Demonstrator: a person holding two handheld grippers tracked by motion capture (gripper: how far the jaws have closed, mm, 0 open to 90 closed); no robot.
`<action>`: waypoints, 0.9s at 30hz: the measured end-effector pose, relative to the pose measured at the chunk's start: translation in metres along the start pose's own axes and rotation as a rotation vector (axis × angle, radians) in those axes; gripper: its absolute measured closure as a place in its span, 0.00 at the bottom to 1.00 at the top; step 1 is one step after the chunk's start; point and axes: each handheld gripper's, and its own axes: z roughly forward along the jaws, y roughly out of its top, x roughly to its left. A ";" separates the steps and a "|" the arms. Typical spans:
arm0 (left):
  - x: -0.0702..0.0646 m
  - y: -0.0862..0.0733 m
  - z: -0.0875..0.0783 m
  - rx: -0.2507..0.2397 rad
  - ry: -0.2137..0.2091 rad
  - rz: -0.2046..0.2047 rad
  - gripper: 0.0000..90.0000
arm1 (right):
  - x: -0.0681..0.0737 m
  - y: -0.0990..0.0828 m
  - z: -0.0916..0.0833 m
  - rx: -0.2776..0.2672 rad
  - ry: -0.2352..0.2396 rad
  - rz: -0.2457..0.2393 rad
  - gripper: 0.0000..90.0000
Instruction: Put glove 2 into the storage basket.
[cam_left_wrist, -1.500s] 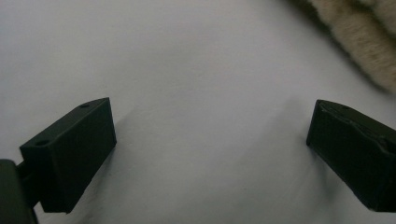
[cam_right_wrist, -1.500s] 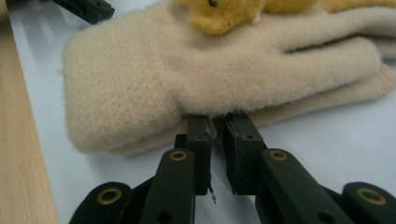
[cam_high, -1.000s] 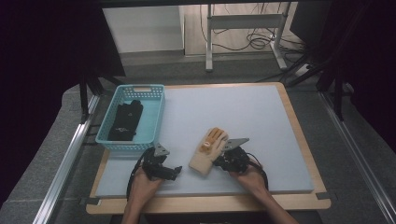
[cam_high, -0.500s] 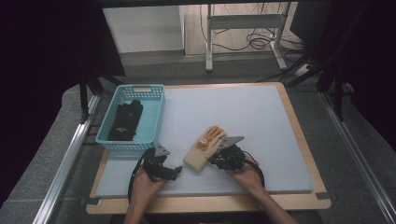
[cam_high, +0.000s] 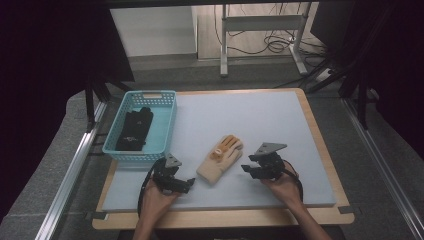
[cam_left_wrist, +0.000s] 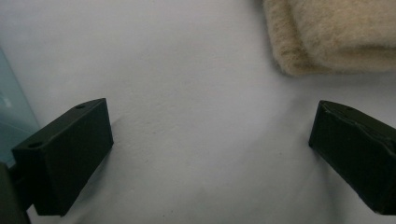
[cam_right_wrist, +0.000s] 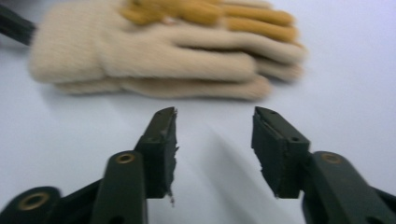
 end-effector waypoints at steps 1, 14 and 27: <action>0.000 0.000 0.000 -0.001 0.000 -0.002 0.00 | -0.003 -0.002 -0.002 -0.003 -0.011 0.005 0.48; 0.000 0.000 0.000 -0.001 -0.001 -0.008 0.00 | -0.042 -0.032 -0.028 -0.007 -0.124 0.102 0.22; 0.000 0.000 0.000 -0.001 -0.003 -0.010 0.00 | -0.058 -0.055 -0.036 0.024 -0.172 0.141 0.09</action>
